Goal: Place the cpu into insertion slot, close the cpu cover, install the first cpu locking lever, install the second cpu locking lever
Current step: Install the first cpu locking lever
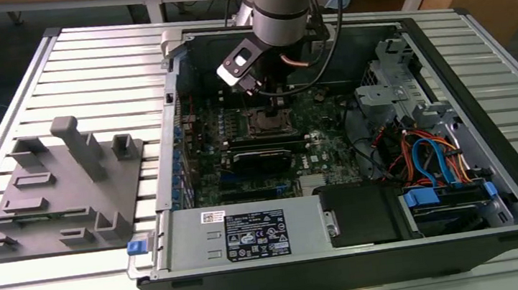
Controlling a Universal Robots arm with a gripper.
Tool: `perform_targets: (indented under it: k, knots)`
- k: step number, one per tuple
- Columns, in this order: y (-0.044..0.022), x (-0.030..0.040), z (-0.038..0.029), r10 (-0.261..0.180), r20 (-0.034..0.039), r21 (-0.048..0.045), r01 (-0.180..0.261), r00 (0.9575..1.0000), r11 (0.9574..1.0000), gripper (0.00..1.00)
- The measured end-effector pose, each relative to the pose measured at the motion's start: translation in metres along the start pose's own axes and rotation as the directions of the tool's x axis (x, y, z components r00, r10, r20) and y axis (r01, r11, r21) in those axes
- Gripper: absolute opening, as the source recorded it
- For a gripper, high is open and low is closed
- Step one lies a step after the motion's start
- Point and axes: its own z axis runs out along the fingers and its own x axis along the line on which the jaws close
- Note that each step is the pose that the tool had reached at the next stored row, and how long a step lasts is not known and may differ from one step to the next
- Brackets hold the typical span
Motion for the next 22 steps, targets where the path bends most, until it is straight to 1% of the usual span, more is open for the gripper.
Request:
perform_targets:
  k: [6,22]
  knots:
    - [0.0,0.0001,-0.0019,0.0,0.0001,0.0,0.0,1.0,1.0,0.1]
    - [-0.0001,0.0005,-0.0111,0.0,-0.0003,-0.0002,0.0,1.0,1.0,0.1]
